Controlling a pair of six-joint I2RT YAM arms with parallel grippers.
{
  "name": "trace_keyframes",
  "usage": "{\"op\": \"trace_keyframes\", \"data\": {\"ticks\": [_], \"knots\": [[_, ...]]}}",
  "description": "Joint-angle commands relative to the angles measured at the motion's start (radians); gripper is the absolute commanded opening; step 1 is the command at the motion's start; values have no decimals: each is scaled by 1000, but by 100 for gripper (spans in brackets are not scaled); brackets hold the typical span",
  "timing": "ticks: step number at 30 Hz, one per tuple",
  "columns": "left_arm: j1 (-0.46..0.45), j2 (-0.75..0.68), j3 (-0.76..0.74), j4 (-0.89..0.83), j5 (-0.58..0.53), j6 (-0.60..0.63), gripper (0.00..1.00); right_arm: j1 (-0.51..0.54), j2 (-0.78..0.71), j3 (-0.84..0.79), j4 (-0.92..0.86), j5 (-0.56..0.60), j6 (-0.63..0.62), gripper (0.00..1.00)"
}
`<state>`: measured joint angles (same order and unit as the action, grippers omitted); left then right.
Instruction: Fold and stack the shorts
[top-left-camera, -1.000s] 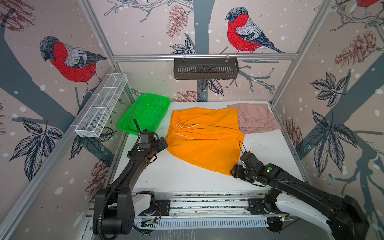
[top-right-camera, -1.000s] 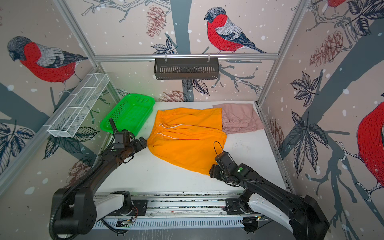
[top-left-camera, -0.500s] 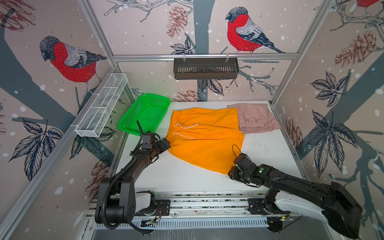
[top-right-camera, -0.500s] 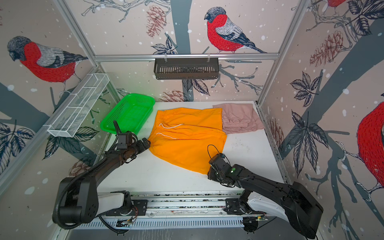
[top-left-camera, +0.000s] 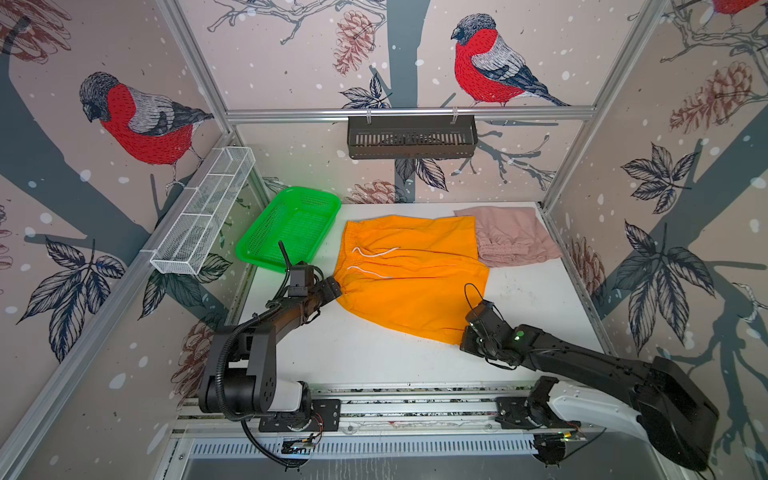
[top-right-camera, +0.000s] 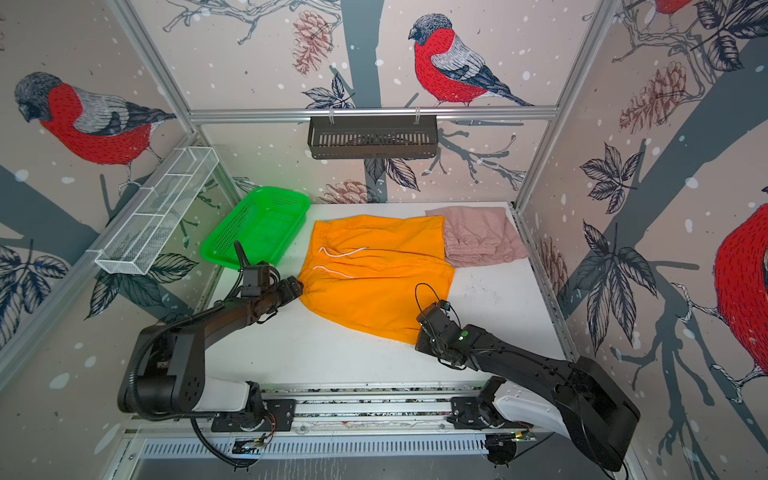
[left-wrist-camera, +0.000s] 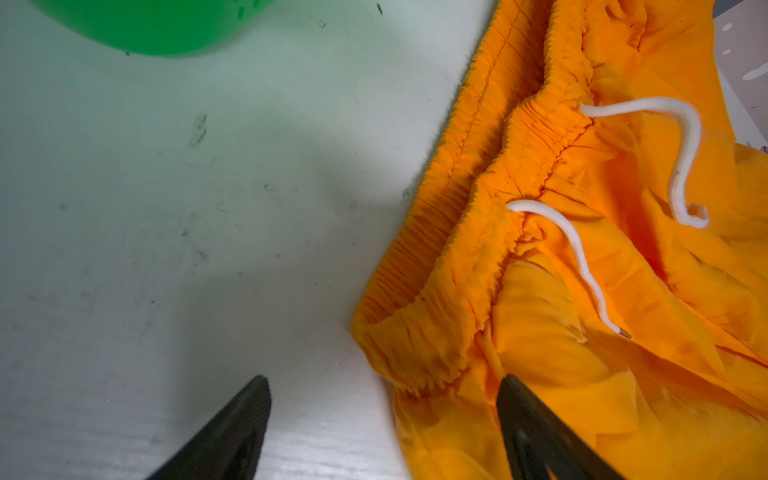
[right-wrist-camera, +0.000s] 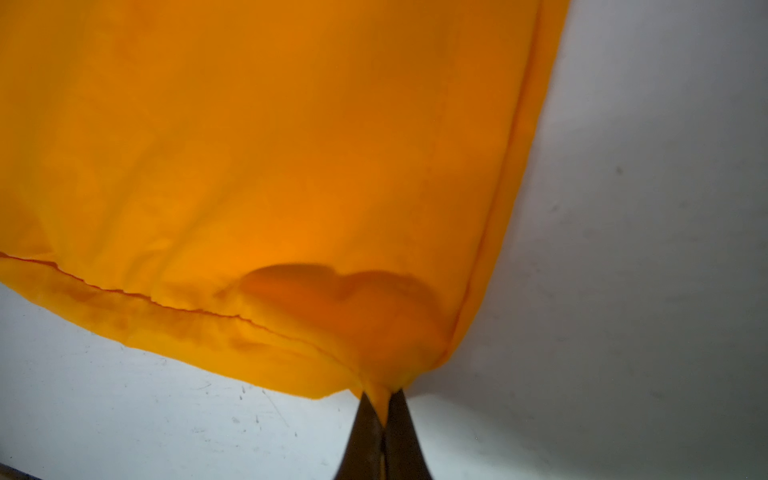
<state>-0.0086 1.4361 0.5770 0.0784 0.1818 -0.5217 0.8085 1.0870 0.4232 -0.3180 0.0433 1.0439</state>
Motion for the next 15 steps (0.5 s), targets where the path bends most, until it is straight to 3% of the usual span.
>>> {"op": "trace_keyframes", "data": {"ticks": [1, 5, 8, 11, 15], "knots": [[3, 23, 16, 65, -25, 27, 78, -2, -21, 9, -41, 36, -18, 3], [3, 56, 29, 69, -35, 42, 74, -8, -54, 3, -46, 42, -17, 3], [3, 81, 32, 86, -29, 46, 64, -9, -59, -4, -43, 39, -18, 3], [3, 105, 42, 93, -21, 56, 45, -10, -60, -1, -45, 47, -26, 2], [4, 120, 60, 86, -15, 71, 11, -18, -65, 27, -77, 72, -48, 2]]}}
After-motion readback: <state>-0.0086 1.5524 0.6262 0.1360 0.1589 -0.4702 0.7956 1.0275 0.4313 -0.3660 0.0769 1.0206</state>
